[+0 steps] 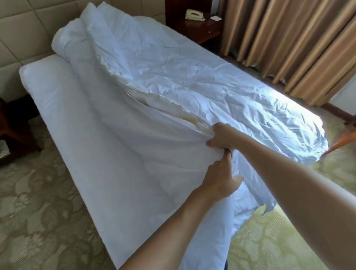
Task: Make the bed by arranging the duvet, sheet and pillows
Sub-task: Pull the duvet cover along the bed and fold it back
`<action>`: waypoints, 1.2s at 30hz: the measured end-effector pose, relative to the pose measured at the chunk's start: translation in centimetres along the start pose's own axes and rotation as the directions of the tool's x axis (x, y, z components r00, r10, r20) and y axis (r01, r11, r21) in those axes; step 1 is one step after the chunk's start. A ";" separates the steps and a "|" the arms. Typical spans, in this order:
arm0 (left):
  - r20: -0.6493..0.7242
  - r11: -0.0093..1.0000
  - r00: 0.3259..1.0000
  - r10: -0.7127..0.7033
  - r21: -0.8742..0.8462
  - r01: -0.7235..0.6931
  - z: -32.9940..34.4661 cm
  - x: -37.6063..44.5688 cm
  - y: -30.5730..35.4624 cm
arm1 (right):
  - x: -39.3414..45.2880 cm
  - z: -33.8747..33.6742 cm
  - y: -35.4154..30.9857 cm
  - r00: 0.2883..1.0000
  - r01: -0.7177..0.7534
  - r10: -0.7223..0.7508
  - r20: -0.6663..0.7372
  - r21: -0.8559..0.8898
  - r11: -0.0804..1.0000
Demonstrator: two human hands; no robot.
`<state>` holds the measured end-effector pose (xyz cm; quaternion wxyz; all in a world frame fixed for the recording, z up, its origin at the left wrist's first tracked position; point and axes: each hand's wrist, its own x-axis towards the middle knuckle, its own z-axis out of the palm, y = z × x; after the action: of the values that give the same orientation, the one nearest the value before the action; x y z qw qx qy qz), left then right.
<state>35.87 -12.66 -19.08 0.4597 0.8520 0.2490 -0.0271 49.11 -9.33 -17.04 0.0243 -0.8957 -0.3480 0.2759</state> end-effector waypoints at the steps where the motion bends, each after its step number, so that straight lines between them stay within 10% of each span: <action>1: 0.024 0.996 1.000 -0.018 -0.084 0.020 0.4 1.0 0.4 | 0.9 -0.3 1.2 1.000 0.017 -0.016 -0.026 0.019 1.000; 13: -0.223 0.936 0.975 0.003 -0.343 -0.081 4.2 13.5 11.9 | 10.1 -11.4 11.0 0.954 0.167 -0.125 -0.273 0.137 0.977; 25: -0.400 0.709 0.770 -0.497 -0.699 0.095 5.2 17.4 11.6 | 13.2 -11.7 10.5 0.972 0.165 -0.107 -0.208 0.283 0.945; 36: -0.264 0.774 0.902 -0.342 -0.624 0.110 5.6 22.6 14.4 | 15.6 -14.9 15.1 0.999 -0.014 0.021 -0.044 0.160 0.987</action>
<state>63.08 -14.60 -17.42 0.6422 0.6174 0.4275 0.1538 75.40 -8.56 -15.41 0.1014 -0.8999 -0.3162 0.2827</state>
